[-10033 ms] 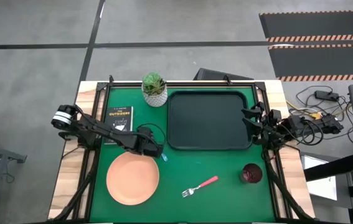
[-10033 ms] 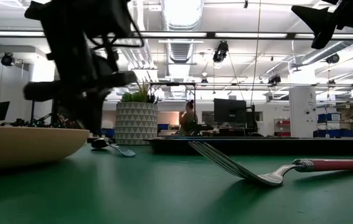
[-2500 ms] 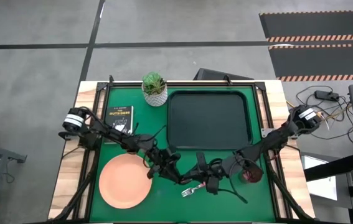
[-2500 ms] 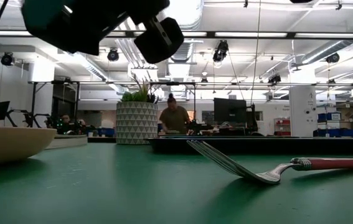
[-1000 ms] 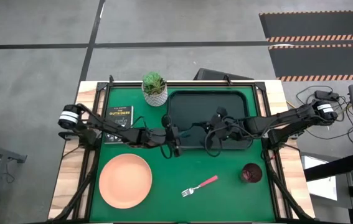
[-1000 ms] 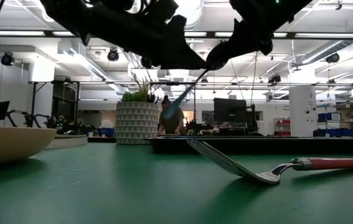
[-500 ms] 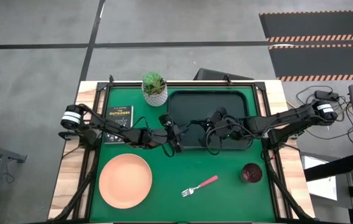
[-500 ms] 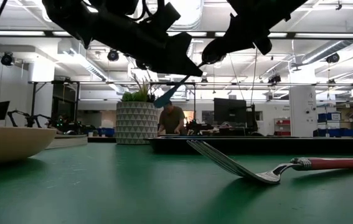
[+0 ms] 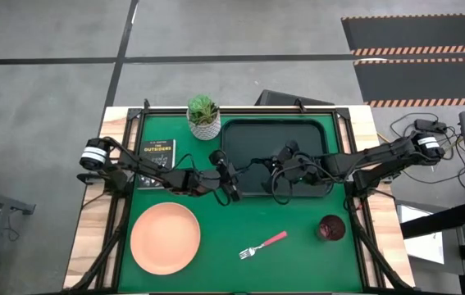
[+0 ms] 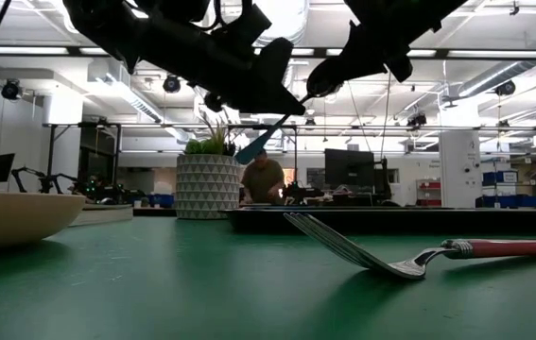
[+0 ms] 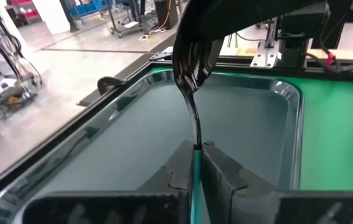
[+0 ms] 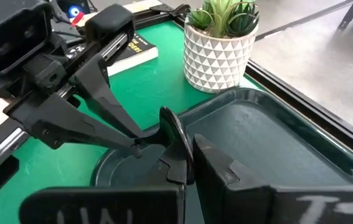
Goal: Pick and place plate/cup/fork/spoon on tray
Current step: Put the blue spoon on the tray
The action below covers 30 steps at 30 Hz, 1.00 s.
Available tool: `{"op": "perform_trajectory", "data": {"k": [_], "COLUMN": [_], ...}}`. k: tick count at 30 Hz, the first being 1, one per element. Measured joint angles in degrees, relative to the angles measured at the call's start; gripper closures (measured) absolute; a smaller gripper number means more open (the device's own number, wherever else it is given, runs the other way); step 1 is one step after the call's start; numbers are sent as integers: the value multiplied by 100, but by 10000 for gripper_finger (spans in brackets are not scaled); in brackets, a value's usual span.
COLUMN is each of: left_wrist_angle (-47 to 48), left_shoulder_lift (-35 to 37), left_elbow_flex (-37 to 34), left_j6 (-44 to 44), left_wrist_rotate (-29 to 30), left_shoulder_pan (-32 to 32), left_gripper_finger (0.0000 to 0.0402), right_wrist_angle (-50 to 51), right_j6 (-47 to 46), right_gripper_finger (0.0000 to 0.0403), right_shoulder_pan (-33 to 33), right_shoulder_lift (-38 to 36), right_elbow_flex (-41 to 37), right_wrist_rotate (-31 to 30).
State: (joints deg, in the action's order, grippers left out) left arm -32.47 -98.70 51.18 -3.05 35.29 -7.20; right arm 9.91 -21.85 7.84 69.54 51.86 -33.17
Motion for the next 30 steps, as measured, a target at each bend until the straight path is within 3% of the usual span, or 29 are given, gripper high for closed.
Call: {"op": "perform_trajectory", "data": {"k": [9, 22, 30], "left_wrist_angle": [-16, 57, 899], "left_shoulder_lift": [0, 4, 4], "left_elbow_flex": [0, -85, -221], "left_j6": [-850, -1603, -2761], "left_wrist_rotate": [-27, 134, 175], "left_shoulder_pan": [7, 47, 284], "left_gripper_finger": [400, 401, 401], "right_wrist_angle": [-2, 37, 229], "right_j6": [380, 388, 441], "right_gripper_finger": [388, 271, 241], "right_shoulder_pan": [0, 0, 15], "right_shoulder_lift": [0, -8, -199], "right_elbow_flex": [0, -28, -28], "right_wrist_rotate": [-140, -949, -942]}}
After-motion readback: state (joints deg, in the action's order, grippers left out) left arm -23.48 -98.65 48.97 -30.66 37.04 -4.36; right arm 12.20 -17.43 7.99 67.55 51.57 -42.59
